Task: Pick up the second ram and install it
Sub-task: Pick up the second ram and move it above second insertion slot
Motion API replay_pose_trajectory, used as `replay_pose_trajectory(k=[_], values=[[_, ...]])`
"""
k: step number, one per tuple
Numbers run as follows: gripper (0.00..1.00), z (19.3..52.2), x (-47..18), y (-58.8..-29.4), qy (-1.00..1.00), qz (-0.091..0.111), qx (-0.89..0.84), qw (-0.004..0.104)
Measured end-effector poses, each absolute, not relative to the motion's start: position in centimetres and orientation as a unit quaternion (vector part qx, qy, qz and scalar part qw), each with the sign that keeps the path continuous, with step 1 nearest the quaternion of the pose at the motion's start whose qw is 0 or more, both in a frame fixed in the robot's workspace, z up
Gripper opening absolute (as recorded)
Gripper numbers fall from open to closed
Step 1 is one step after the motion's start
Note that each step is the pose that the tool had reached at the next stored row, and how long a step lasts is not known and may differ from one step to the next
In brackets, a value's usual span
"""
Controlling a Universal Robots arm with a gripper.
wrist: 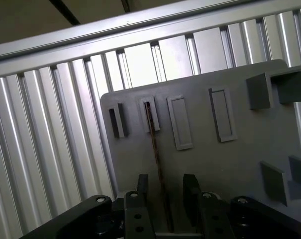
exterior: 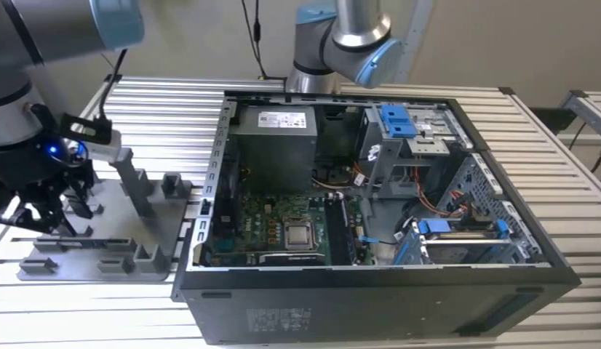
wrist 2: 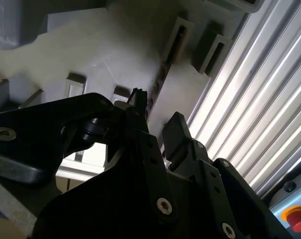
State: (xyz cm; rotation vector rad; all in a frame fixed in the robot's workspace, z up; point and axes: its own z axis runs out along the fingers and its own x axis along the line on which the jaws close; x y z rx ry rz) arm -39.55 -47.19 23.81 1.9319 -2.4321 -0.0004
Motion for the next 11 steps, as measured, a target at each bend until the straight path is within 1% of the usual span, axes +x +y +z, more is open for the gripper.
replay_pose_trajectory(k=[11], values=[[0.42, 22.7, -40.0, -47.3, -0.775, -0.001, 0.631, 0.017]])
